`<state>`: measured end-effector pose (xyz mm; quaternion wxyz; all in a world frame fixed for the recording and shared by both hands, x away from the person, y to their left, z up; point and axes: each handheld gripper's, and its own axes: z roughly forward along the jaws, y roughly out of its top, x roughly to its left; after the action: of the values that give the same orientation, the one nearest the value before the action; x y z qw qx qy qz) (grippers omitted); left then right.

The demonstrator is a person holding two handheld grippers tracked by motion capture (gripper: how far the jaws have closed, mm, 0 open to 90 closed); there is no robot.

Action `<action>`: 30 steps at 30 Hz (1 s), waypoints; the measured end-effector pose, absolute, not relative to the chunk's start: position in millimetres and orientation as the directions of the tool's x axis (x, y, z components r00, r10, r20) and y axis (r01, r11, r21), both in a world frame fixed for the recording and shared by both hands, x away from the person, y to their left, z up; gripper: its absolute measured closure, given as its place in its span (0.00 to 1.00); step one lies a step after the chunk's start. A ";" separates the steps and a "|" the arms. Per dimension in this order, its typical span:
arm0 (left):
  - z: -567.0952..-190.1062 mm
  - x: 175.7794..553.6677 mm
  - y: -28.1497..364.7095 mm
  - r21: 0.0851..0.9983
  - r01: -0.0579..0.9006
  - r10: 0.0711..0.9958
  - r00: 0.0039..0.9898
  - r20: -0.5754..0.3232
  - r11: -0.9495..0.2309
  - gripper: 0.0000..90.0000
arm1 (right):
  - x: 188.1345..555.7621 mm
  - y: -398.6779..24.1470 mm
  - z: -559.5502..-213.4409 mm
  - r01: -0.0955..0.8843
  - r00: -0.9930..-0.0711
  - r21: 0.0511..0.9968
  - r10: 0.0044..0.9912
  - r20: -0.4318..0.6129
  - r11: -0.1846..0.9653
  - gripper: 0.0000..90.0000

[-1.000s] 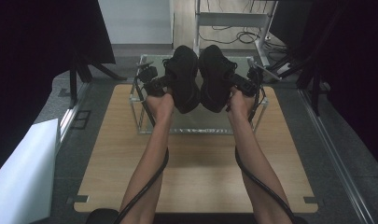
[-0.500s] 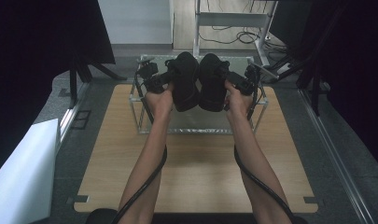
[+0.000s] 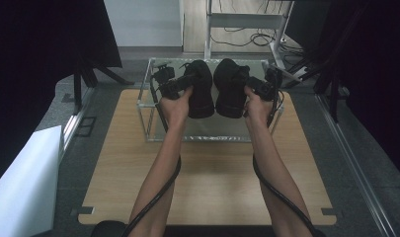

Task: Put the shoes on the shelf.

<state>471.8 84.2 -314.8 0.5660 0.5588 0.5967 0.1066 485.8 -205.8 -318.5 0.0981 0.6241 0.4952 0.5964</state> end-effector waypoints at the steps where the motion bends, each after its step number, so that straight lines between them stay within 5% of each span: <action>1: -315.2 471.8 81.3 0.763 0.549 0.790 0.272 -0.550 0.342 0.52 | 485.7 -206.7 -317.4 0.500 -0.204 0.713 0.734 0.648 -0.491 0.73; 17: -315.8 466.6 95.9 0.760 0.532 0.732 0.334 -0.594 0.374 0.52 | 489.2 -208.2 -325.0 0.535 -0.315 0.664 0.606 0.730 -0.522 0.46; 25: -307.3 442.2 116.1 0.793 0.500 0.736 0.379 -0.561 0.347 0.52 | 473.2 -227.0 -315.5 0.511 -0.377 0.671 0.562 0.737 -0.538 0.53; 30: -315.0 419.1 122.4 0.818 0.503 0.754 0.413 -0.511 0.278 0.60 | 453.9 -243.1 -322.9 0.524 -0.393 0.704 0.598 0.699 -0.478 0.66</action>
<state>419.1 122.4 -315.0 0.5973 0.5915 0.5314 0.1048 453.9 -243.1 -322.9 0.0278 0.5502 0.5099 0.6607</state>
